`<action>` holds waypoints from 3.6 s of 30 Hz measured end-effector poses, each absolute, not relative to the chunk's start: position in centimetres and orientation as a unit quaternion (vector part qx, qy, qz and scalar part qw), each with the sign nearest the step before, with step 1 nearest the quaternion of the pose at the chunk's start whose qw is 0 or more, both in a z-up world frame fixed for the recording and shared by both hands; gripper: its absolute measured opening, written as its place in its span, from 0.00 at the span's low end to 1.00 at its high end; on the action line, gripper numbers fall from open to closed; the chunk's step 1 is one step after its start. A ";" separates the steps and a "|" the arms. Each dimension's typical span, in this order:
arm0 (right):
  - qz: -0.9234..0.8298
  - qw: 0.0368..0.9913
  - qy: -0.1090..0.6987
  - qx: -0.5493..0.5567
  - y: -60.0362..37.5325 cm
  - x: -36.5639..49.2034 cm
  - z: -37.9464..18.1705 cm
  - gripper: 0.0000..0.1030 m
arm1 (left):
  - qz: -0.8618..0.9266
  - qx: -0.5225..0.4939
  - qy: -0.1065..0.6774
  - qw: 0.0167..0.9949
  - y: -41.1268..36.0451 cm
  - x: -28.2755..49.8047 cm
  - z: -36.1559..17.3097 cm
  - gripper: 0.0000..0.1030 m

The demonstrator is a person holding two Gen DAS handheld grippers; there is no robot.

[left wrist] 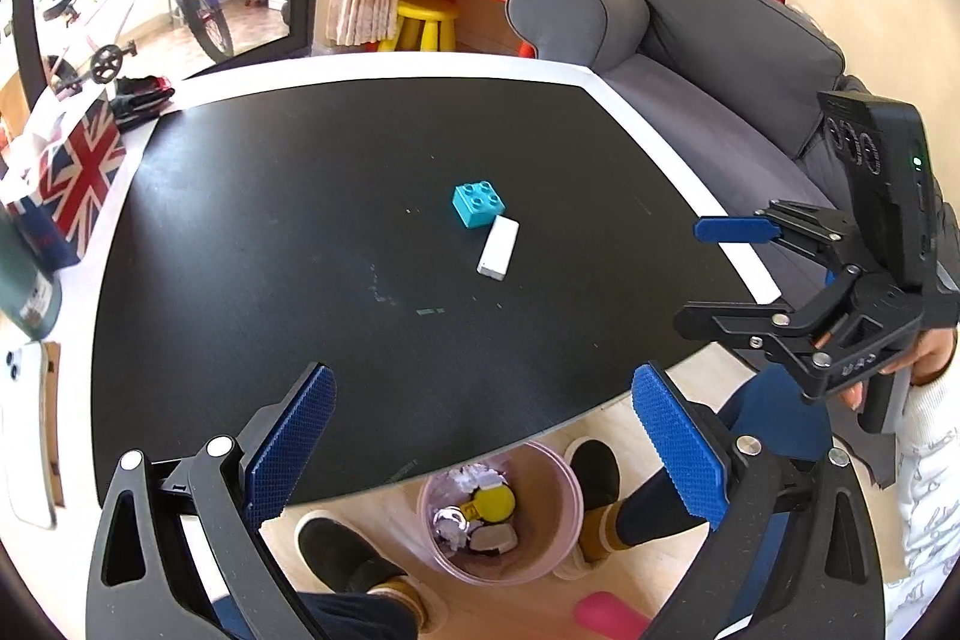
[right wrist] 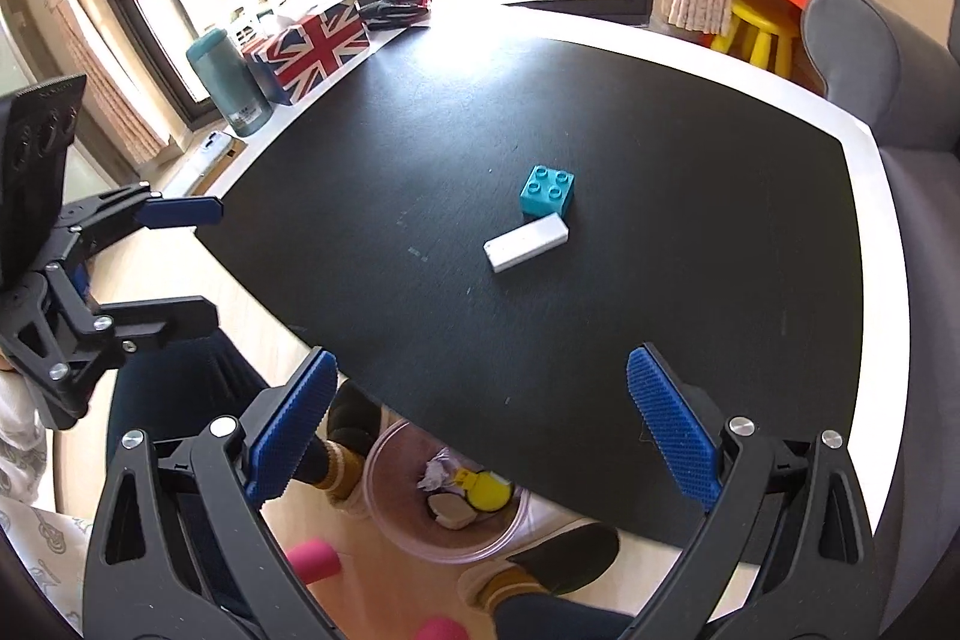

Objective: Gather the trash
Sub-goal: 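Move both grippers back over the table toward the teal block, then grasp the white test strip with the right gripper, then grasp the teal Lego block with the left gripper while the right gripper holds the strip, then carry both items over the pink bin and open the right gripper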

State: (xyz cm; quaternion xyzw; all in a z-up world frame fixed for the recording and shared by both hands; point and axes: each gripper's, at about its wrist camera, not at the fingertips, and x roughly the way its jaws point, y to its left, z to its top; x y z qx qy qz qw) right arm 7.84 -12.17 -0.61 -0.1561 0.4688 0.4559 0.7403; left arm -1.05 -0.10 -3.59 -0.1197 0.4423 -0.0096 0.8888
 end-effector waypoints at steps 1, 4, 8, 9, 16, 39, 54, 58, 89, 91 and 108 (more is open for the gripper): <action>0.457 0.739 0.469 -0.160 -11.8 8.2 -0.7 0.93 | -0.008 -0.119 0.443 0.889 0.1 -0.8 -3.6 0.93; 0.458 0.733 0.472 -0.173 -10.7 9.4 -1.2 0.93 | -0.007 -0.120 0.445 0.888 1.0 0.0 -3.8 0.93; 0.462 0.723 0.476 -0.195 -9.2 10.7 -2.1 0.93 | -0.003 -0.124 0.447 0.886 2.1 1.0 -4.1 0.93; 0.464 0.719 0.476 -0.200 -8.7 11.0 -2.4 0.93 | -0.002 -0.125 0.448 0.885 2.3 1.2 -4.2 0.93; 0.476 0.696 0.485 -0.234 -5.9 12.7 -4.7 0.93 | 0.004 -0.132 0.454 0.881 3.8 2.3 -5.0 0.93; 0.494 0.657 0.488 -0.296 -1.8 14.6 -9.5 0.65 | 0.012 -0.152 0.462 0.874 5.3 2.8 -6.4 0.93; 0.488 0.671 0.478 -0.288 -2.4 14.9 -8.8 0.56 | 0.010 -0.154 0.464 0.872 5.2 3.3 -6.8 0.93; 0.478 0.682 0.484 -0.269 -3.4 14.9 -7.7 0.56 | 0.008 -0.149 0.462 0.874 4.9 4.0 -6.7 0.93; 0.402 0.747 0.511 -0.136 -14.9 15.0 -4.3 0.56 | 0.004 -0.103 0.494 0.863 0.7 15.2 -7.3 0.93; 0.401 0.748 0.512 -0.133 -15.2 15.2 -4.4 0.56 | 0.007 -0.106 0.499 0.860 0.5 15.9 -7.6 0.93; 0.402 0.747 0.517 -0.114 -16.2 15.9 -5.4 0.56 | 0.054 -0.104 0.540 0.833 -0.4 18.9 -11.6 0.47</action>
